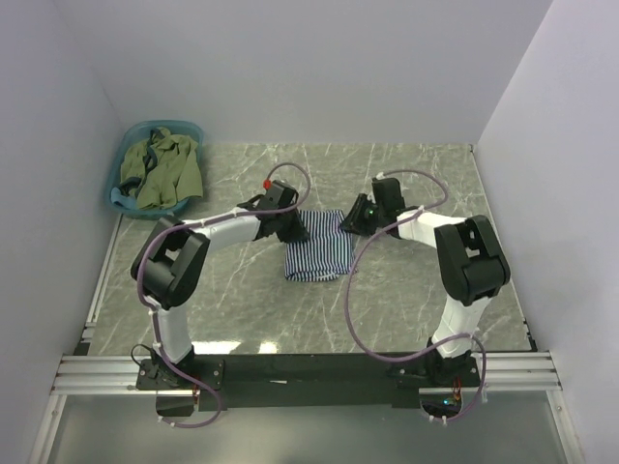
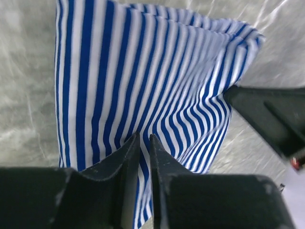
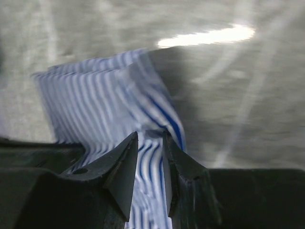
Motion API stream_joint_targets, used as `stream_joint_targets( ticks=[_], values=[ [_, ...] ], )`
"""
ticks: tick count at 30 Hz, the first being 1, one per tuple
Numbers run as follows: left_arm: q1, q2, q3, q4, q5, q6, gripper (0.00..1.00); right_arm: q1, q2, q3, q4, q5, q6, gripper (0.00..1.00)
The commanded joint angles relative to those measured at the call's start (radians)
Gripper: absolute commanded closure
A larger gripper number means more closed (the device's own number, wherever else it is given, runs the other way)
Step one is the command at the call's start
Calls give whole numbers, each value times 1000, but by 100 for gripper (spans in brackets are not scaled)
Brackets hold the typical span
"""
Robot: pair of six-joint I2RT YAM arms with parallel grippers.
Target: Fold and stack the tank tops
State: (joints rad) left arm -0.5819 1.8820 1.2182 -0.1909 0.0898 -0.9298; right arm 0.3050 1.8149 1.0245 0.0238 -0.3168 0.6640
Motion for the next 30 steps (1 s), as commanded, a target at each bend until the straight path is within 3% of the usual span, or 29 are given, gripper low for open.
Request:
stream_joint_targets(
  ticks=[1, 10, 13, 18, 23, 30],
  values=[
    [-18, 19, -20, 36, 15, -9, 78, -78, 15, -24, 44, -30, 16, 66],
    [-45, 45, -33, 53, 19, 5, 58, -136, -11, -72, 16, 10, 31, 65],
    [-44, 34, -3, 38, 5, 20, 56, -130, -110, -104, 31, 21, 42, 65],
    [-30, 40, 98, 13, 1, 43, 60, -52, -151, -63, 42, -1, 22, 71],
    [8, 101, 191, -1, 2, 42, 64, 17, -71, 19, 25, 12, 26, 71],
    [96, 232, 239, -7, 1, 46, 72, 14, 72, 103, 28, -4, 39, 72]
  ],
)
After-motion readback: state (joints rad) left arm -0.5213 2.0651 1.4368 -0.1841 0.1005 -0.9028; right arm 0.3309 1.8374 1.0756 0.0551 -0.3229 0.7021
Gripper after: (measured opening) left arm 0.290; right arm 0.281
